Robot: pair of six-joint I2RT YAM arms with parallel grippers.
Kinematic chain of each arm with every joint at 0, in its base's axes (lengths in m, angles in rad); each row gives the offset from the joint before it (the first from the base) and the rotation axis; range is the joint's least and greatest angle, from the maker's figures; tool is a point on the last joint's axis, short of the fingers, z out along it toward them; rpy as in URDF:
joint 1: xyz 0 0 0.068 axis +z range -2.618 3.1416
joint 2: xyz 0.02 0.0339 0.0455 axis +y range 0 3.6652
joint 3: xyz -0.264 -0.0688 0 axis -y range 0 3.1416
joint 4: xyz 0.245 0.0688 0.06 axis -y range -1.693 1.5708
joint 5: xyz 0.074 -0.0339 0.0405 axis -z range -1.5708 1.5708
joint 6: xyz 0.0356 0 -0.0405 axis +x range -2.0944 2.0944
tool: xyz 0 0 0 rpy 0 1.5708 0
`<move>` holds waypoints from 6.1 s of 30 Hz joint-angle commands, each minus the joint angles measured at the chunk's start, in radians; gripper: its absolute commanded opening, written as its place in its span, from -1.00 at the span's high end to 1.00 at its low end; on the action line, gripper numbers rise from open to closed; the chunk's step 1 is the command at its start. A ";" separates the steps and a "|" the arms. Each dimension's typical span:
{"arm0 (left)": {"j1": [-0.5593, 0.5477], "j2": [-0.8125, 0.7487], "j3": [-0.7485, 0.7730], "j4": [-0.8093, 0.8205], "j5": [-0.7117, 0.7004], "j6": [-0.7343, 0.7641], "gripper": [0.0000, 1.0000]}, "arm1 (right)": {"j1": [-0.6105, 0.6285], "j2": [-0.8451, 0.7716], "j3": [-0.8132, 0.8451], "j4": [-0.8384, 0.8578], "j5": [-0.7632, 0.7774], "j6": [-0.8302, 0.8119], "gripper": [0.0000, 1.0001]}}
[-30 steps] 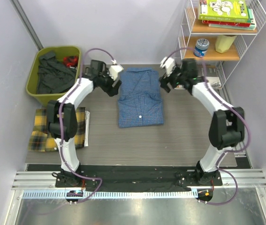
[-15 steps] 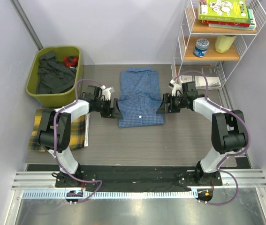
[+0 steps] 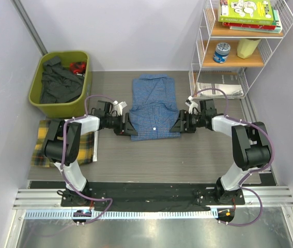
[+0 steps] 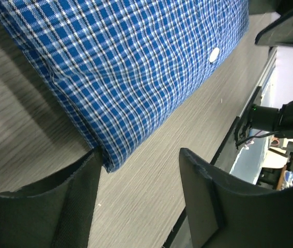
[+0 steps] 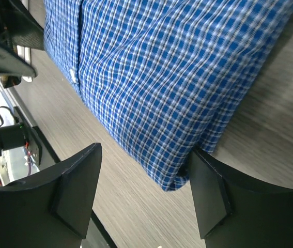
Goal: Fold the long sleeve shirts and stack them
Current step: Fold the shirt
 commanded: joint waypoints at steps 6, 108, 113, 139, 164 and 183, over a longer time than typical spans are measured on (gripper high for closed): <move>-0.016 0.016 -0.004 0.058 0.075 -0.013 0.65 | 0.026 0.017 0.025 0.044 -0.037 0.010 0.49; -0.191 -0.179 -0.093 0.578 0.111 -0.591 -1.00 | 0.256 -0.119 0.013 0.246 -0.192 0.467 -0.99; -0.176 -0.018 -0.107 0.614 0.096 -0.567 -1.00 | 0.250 0.007 -0.039 0.295 -0.209 0.411 -0.99; -0.079 0.018 0.171 0.372 0.145 -0.347 -0.98 | 0.069 0.190 0.382 -0.102 -0.268 0.095 -0.99; 0.005 -0.049 0.097 0.065 0.015 -0.104 -0.75 | 0.097 0.173 0.155 0.004 -0.230 0.075 -0.95; -0.974 -0.739 -0.375 -0.074 -1.221 0.949 -0.80 | 0.308 0.238 0.356 -0.114 0.040 -0.129 0.46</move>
